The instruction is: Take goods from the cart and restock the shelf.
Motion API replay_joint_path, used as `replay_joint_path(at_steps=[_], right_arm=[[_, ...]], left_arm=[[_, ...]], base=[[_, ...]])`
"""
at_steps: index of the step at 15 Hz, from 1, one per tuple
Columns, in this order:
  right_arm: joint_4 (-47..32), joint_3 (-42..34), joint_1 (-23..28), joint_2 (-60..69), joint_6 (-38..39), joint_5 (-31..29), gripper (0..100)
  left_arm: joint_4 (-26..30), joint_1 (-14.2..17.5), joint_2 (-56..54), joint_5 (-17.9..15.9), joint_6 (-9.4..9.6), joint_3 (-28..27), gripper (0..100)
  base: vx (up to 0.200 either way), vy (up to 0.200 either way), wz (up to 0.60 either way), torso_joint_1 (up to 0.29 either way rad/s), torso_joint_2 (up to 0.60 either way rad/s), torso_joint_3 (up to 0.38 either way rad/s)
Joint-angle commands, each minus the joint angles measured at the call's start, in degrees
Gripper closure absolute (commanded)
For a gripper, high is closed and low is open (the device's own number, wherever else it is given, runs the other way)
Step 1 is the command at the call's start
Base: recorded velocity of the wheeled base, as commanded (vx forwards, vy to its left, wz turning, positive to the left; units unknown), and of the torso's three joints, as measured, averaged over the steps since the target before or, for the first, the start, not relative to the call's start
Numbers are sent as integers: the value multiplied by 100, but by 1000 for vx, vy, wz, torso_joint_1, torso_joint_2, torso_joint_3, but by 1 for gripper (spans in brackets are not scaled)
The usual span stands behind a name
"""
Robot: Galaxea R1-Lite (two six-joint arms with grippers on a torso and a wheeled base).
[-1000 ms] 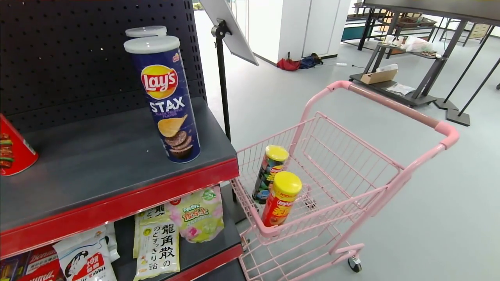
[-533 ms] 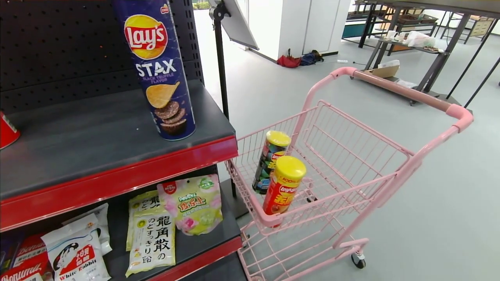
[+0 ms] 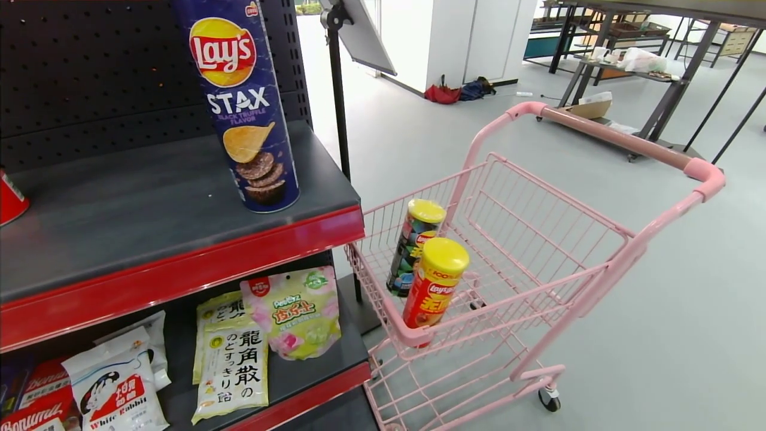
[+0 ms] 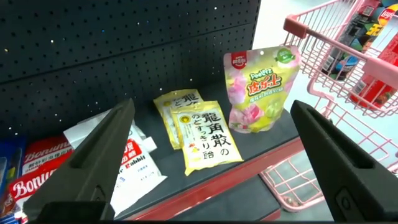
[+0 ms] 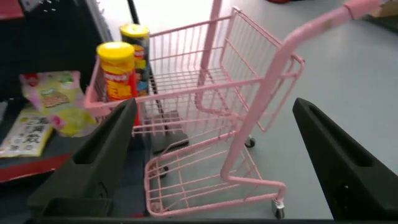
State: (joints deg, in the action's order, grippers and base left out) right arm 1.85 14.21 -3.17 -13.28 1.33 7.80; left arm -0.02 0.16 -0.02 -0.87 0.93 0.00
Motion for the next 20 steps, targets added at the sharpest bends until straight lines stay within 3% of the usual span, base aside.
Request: replay_joint_path(at_steps=[1, 4, 7, 16, 20], right_arm=[[1186, 1813, -694, -4324, 78, 863, 0], [2416, 1505, -896, -5959, 52, 1698, 0], [3814, 1532, -984, -7549, 17, 1751, 0], [3981, 1866, -2206, -8420, 69, 1777, 0], [3981, 2112, -2206, -8710, 60, 1769, 0]], left_arm=[[2, -7, 2, -1, -5, 0, 0], [-6, 2, 2, -1, 4, 0, 0], [2, 2, 2, -1, 4, 0, 0], [-6, 2, 2, -1, 13, 0, 0], [-6, 2, 2, -1, 13, 0, 0]], base=[[0, 0, 0, 0, 0, 0], [0, 0, 0, 0, 0, 0], [0, 0, 0, 0, 0, 0], [0, 0, 0, 0, 0, 0], [0, 0, 0, 0, 0, 0]])
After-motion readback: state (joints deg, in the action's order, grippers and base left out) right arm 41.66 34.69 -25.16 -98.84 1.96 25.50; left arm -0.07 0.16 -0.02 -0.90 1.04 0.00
